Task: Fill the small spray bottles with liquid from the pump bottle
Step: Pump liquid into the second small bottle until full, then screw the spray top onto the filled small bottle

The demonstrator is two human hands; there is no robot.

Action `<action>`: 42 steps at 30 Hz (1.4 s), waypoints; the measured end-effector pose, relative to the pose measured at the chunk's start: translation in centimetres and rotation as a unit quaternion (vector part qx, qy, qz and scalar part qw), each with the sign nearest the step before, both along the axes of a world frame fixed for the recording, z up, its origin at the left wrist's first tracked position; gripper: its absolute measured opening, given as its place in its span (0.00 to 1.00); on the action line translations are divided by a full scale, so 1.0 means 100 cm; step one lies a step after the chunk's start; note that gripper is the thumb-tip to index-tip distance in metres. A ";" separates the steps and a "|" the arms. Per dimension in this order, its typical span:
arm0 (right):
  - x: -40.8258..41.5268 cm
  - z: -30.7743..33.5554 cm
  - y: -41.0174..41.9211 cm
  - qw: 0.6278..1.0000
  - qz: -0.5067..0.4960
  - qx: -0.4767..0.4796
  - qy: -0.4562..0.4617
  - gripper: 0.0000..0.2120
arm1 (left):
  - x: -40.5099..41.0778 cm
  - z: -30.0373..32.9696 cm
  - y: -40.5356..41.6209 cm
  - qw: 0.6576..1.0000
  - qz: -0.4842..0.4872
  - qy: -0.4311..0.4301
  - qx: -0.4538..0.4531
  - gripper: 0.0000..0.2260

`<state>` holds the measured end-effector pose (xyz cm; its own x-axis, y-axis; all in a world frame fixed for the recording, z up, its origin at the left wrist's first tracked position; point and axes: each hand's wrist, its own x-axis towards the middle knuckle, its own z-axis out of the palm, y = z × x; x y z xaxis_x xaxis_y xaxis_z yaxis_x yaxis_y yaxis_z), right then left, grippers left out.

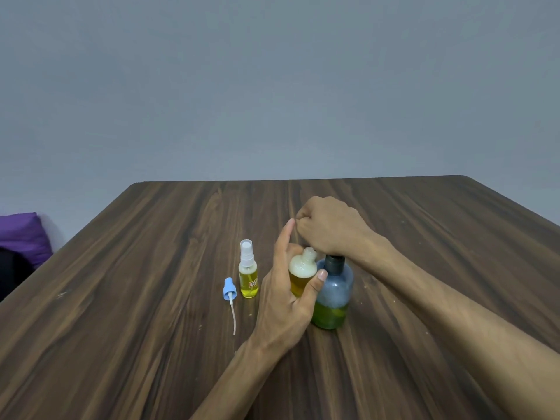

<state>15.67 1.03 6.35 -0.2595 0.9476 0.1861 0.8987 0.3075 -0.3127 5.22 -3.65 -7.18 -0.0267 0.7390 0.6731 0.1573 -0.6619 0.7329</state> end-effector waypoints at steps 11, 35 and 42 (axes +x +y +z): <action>-0.001 0.003 -0.002 1.000 0.003 -0.004 -0.007 0.15 | 0.000 0.002 -0.002 1.000 -0.009 -0.006 -0.001 0.36; 0.040 -0.009 -0.033 0.874 -0.007 0.123 0.470 0.15 | -0.005 0.012 -0.010 0.999 0.014 -0.040 -0.014 0.36; 0.046 -0.031 -0.067 0.876 -0.018 0.157 0.456 0.11 | -0.014 0.010 -0.019 0.998 0.013 -0.056 -0.015 0.36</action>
